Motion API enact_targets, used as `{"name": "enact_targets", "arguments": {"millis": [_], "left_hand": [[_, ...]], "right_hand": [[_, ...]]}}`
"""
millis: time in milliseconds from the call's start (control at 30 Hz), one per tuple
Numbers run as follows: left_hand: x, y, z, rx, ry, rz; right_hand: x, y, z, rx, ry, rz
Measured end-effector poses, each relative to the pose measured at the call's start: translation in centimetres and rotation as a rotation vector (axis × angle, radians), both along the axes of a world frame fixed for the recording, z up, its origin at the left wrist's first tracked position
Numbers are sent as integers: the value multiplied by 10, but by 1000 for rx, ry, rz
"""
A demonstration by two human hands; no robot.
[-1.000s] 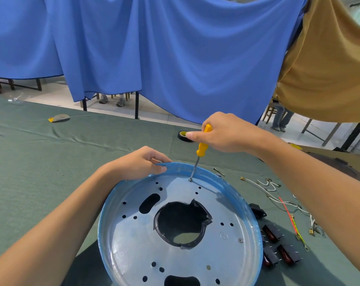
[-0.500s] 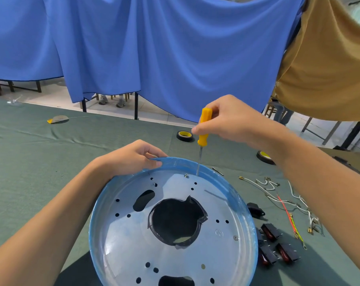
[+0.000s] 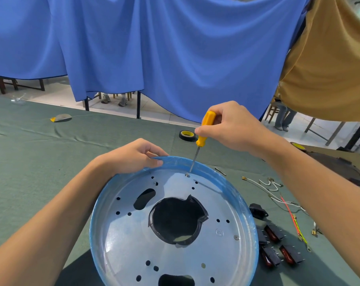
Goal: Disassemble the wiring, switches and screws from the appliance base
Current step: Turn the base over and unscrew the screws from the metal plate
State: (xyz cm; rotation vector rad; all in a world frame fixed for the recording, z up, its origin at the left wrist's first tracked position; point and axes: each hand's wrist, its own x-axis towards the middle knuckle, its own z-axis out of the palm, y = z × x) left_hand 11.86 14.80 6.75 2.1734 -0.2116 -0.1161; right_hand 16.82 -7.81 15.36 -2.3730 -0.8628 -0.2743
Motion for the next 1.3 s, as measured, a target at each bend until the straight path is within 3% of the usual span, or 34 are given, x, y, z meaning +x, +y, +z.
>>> {"name": "enact_targets", "arguments": {"millis": [633,1100,1300], "left_hand": [[2,1,-2,34,-6,3],[3,2,-4,59,-16,5],[4,2,-6,58,-16,7]], "right_hand": [[3,1,-7,-62,72,-35],[2,18,3,-325,44,-125],[3,18,0,-312,10,-134]]}}
